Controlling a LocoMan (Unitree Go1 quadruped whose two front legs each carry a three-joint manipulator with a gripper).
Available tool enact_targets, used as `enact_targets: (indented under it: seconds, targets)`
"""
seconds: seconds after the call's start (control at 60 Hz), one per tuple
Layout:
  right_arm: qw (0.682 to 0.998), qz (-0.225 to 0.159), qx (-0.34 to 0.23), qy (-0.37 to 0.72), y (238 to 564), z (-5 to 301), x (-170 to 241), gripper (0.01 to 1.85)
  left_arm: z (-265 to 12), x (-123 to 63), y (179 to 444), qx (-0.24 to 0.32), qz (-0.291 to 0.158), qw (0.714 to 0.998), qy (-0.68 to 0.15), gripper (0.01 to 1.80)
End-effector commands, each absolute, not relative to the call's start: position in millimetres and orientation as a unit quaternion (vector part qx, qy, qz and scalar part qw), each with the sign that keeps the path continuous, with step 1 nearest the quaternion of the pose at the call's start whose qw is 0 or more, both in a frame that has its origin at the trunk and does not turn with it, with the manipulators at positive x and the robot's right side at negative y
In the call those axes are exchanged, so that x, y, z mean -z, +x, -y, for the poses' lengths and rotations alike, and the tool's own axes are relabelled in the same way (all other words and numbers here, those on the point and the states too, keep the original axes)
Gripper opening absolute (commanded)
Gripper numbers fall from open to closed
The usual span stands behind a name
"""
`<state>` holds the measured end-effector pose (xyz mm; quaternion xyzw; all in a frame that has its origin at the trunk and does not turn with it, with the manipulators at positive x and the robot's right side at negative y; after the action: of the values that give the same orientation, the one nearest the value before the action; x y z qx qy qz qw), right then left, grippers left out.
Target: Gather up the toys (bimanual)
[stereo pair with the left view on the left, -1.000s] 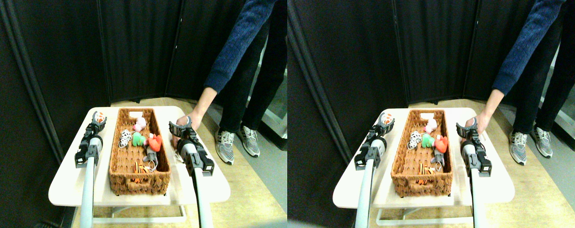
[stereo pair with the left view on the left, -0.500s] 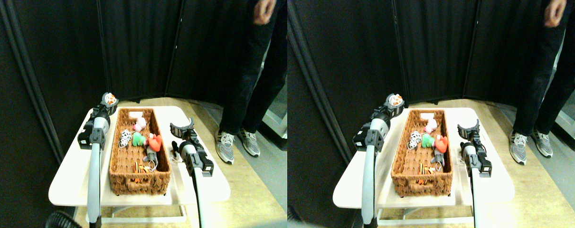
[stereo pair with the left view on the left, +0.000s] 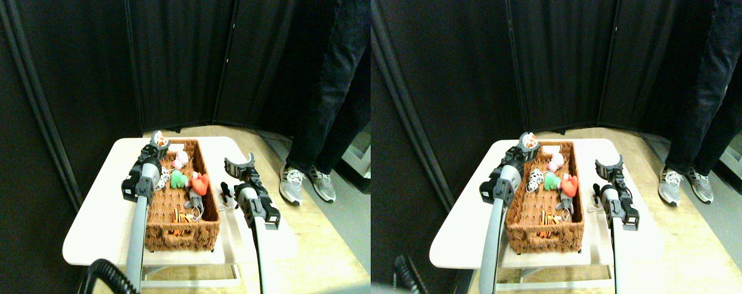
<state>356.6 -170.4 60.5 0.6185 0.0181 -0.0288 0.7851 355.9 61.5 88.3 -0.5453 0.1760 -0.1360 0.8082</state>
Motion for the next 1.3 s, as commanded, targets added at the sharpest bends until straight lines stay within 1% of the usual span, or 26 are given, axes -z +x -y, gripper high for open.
enact_targets:
  seconds: [0.017,0.05,0.083,0.1,0.133,0.15,0.183,0.2,0.217,0.25,0.333,0.383,0.483,0.55,0.617,0.683,0.75,0.783,0.833,0.933,1.033,1.067,1.133,1.217,1.3]
  targets:
    - [0.787,-0.006,0.016,0.616,359,172,-64,0.68,-57,-91.8,357,0.14,-0.185,0.787,-0.572,0.13]
    - [0.784,-0.006,0.019,0.62,359,172,-64,0.67,-57,-91.0,357,0.137,-0.198,0.778,-0.581,0.28]
    - [0.782,-0.008,0.019,0.623,359,173,-64,0.64,-57,-91.4,358,0.14,-0.209,0.769,-0.588,0.37]
    - [0.782,-0.008,0.019,0.623,359,173,-64,0.64,-57,-91.4,358,0.14,-0.209,0.769,-0.588,0.37]
    - [0.779,-0.009,0.023,0.627,359,173,-64,0.63,-57,-92.5,357,0.136,-0.218,0.766,-0.589,0.47]
    - [0.778,-0.009,0.024,0.627,359,173,-64,0.61,-57,-93.8,356,0.127,-0.227,0.759,-0.597,0.53]
    - [0.78,-0.009,0.024,0.625,359,173,-63,0.64,-58,-95.0,356,0.123,-0.226,0.759,-0.598,0.66]
    - [0.78,-0.009,0.024,0.625,359,173,-63,0.64,-58,-95.0,356,0.123,-0.226,0.759,-0.598,0.66]
    - [0.782,-0.009,0.025,0.623,359,173,-63,0.65,-58,-95.6,355,0.123,-0.226,0.76,-0.596,0.74]
    - [0.784,-0.008,0.022,0.62,360,173,-62,0.69,-58,-96.1,355,0.123,-0.225,0.762,-0.595,0.83]
    - [0.787,-0.007,0.023,0.617,360,173,-61,0.69,-62,-97.0,354,0.115,-0.217,0.768,-0.591,0.94]
    - [0.786,-0.009,0.025,0.618,361,172,-61,0.69,-65,-97.3,355,0.114,-0.214,0.767,-0.594,0.96]
    - [0.78,-0.02,0.021,0.625,361,170,-58,0.64,-74,-99.0,356,0.115,-0.2,0.776,-0.588,0.9]
    - [0.781,-0.027,0.015,0.624,361,168,-57,0.67,-79,-100.8,356,0.114,-0.192,0.783,-0.58,0.87]
    - [0.781,-0.034,0.012,0.623,362,165,-55,0.68,-84,-102.6,357,0.111,-0.195,0.787,-0.574,0.81]
    - [0.778,-0.038,0.012,0.627,361,162,-55,0.67,-87,-103.4,356,0.108,-0.195,0.794,-0.565,0.79]
    - [0.775,-0.045,0.009,0.631,358,159,-54,0.64,-95,-104.7,357,0.101,-0.179,0.811,-0.548,0.75]
    - [0.774,-0.047,0.01,0.632,358,158,-53,0.63,-100,-105.2,357,0.099,-0.175,0.815,-0.544,0.72]
    - [0.764,-0.047,0.009,0.643,355,156,-51,0.6,-113,-106.0,357,0.093,-0.157,0.828,-0.53,0.65]
    - [0.764,-0.051,0.004,0.643,352,155,-47,0.6,-128,-104.1,358,0.085,-0.136,0.835,-0.526,0.56]
    - [0.755,-0.065,0.016,0.652,348,151,-38,0.59,-154,-96.6,358,0.081,-0.119,0.852,-0.503,0.34]
    - [0.755,-0.067,0.017,0.652,348,151,-37,0.59,-157,-95.6,358,0.082,-0.117,0.853,-0.502,0.33]
    - [0.748,-0.075,0.017,0.659,347,150,-29,0.65,-171,-87.6,357,0.075,-0.103,0.863,-0.488,0.21]
    - [0.75,-0.08,0.016,0.656,345,149,-23,0.69,-180,-78.1,353,0.054,-0.087,0.869,-0.484,0.18]
    - [0.75,-0.083,0.01,0.656,342,149,-19,0.65,-190,-68.1,348,0.032,-0.077,0.873,-0.481,0.1]
